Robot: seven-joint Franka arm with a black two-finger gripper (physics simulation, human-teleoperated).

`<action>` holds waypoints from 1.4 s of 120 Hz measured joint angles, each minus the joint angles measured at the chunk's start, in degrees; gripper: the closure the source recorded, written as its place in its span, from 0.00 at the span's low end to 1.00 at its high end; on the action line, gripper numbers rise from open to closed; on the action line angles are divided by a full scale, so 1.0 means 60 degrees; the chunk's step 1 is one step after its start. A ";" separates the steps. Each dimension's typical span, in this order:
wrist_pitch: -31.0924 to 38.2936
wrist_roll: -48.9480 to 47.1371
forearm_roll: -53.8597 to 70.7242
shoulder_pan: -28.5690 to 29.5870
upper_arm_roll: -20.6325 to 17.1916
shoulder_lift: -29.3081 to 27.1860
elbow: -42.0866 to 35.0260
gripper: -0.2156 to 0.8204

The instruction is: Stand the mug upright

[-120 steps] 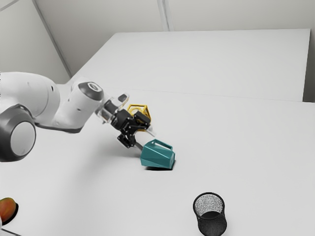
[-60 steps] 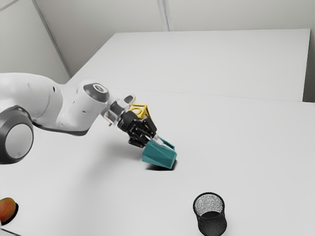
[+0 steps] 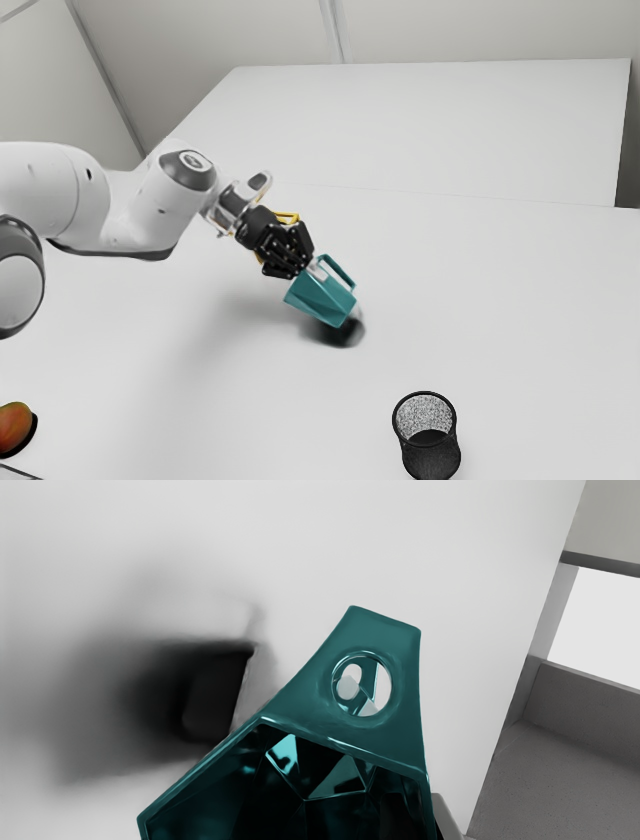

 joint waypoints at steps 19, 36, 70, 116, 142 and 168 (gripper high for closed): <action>0.0932 -0.0142 0.3015 -0.0606 -0.0002 -0.1478 -0.0206 0.94; 0.1722 -0.0364 0.6460 -0.1196 -0.0047 -0.2047 -0.0637 0.94; 0.2574 -0.1498 1.0324 -0.1914 -0.0135 -0.2084 -0.1294 0.94; 0.3928 -0.3140 1.0686 -0.2129 -0.0148 -0.1599 -0.1583 0.94; 0.4159 -0.3753 1.0634 -0.2115 -0.0148 -0.1314 -0.1576 0.94; 0.4228 -0.4185 1.0405 -0.2116 -0.0148 -0.1308 -0.1576 0.61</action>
